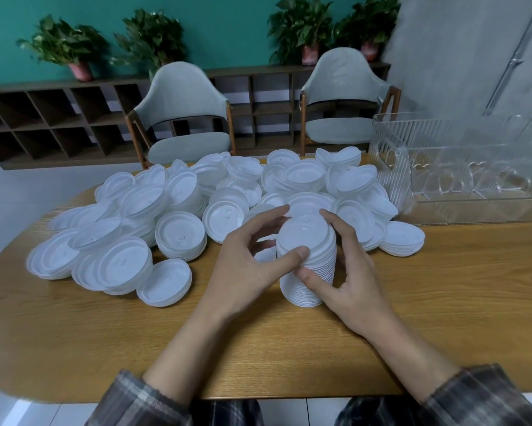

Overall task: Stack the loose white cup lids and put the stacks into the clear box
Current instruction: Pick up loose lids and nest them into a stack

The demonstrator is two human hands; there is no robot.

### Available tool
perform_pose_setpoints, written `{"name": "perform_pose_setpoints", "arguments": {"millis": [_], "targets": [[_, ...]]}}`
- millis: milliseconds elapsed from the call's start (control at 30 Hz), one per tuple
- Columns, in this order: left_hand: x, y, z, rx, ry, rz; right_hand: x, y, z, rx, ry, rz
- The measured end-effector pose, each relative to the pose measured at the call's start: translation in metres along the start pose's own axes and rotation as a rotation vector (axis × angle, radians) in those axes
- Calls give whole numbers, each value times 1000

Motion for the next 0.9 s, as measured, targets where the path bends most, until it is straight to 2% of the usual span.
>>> {"name": "perform_pose_setpoints", "arguments": {"millis": [267,433,700,800,900], "targets": [[-7,-14,-8,235,-199,-38,0,4,1,-9,-1,38],[-5,-13,-9,258,-167,-18,0,4,2,-25,-13,47],[-5,-1,-4,163,-55,-22,-2,3,3,-22,-12,1],[-13,13,14,185,-189,-58,-2,2,4,-35,-14,-10],[-18,28,27,391,-250,-89,-2,0,4,-4,-7,-31]]}}
Point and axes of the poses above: each hand's wrist, its own x-axis towards the middle knuckle, its own z-axis out of the back of the hand, y = z × x, the point moved 5 cm from there along x, towards the middle knuckle, and after that the axes turned 1 degree about -z, right-handed, at the moved point
